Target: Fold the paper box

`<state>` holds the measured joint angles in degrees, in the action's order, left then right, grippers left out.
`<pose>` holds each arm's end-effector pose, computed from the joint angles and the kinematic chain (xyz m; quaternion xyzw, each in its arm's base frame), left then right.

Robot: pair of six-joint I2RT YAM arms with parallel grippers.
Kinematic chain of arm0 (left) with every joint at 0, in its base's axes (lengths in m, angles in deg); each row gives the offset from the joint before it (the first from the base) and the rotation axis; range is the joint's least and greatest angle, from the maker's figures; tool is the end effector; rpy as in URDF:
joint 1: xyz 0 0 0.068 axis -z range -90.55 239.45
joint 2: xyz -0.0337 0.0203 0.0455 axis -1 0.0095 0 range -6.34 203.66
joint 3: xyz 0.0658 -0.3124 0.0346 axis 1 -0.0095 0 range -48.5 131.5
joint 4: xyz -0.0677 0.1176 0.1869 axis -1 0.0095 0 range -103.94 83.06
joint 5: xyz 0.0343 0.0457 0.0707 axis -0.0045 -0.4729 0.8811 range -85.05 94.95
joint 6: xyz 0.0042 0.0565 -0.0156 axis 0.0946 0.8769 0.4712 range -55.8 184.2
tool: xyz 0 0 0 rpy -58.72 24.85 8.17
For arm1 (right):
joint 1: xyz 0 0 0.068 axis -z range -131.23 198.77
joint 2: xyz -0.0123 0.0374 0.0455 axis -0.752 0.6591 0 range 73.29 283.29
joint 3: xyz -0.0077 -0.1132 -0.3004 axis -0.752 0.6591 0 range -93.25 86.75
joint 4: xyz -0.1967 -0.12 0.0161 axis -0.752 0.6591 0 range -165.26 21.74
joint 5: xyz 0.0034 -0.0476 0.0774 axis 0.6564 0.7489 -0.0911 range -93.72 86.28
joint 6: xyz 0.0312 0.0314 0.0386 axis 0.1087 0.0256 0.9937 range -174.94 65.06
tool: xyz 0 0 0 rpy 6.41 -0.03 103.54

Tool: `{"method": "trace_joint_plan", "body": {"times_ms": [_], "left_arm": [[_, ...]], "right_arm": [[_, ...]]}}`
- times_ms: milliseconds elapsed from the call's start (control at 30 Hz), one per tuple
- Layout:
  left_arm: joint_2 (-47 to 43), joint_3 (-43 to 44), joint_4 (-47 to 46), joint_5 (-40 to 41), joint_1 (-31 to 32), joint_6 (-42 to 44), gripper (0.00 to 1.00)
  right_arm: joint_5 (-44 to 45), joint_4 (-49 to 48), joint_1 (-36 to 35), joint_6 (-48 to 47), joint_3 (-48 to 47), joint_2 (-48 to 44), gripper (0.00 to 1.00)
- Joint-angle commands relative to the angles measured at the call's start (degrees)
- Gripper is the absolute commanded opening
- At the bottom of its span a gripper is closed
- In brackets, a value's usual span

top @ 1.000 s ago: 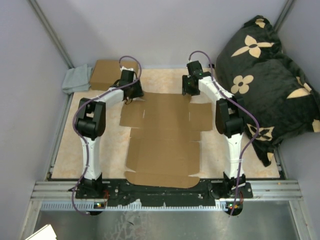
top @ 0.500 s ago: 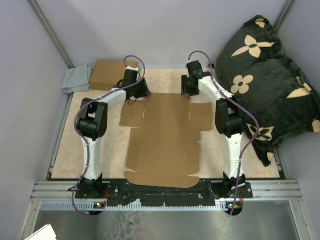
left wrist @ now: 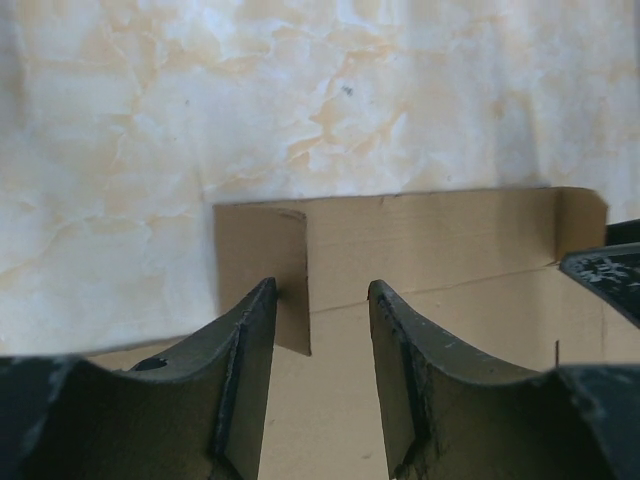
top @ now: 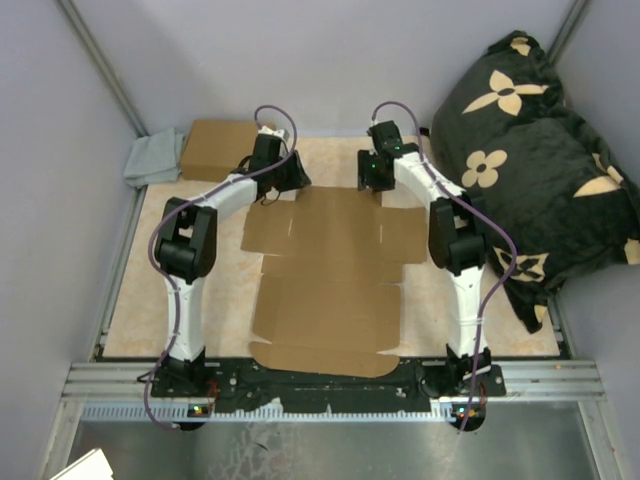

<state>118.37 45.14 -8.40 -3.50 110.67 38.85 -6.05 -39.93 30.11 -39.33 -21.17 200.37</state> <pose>0.4681 -0.1883 0.2441 0.0009 0.8916 -0.2375 0.3856 0.4703 0.1606 0.2558 -0.0315 0.9517 0.1083 0.2856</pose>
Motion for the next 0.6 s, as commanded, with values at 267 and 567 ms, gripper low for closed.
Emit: {"method": "trace_joint_plan", "body": {"times_ms": [267, 567], "left_arm": [[1.74, 5.37, -1.28, -2.74, 1.28, -2.00, 0.47], [5.32, 5.81, -0.38, -3.22, 1.20, -3.45, 0.45]], "right_arm": [[-1.57, -0.53, -0.66, 0.44, -4.91, 6.21, 0.55], [-1.67, 0.10, -0.68, 1.02, -4.76, 8.00, 0.55]]}}
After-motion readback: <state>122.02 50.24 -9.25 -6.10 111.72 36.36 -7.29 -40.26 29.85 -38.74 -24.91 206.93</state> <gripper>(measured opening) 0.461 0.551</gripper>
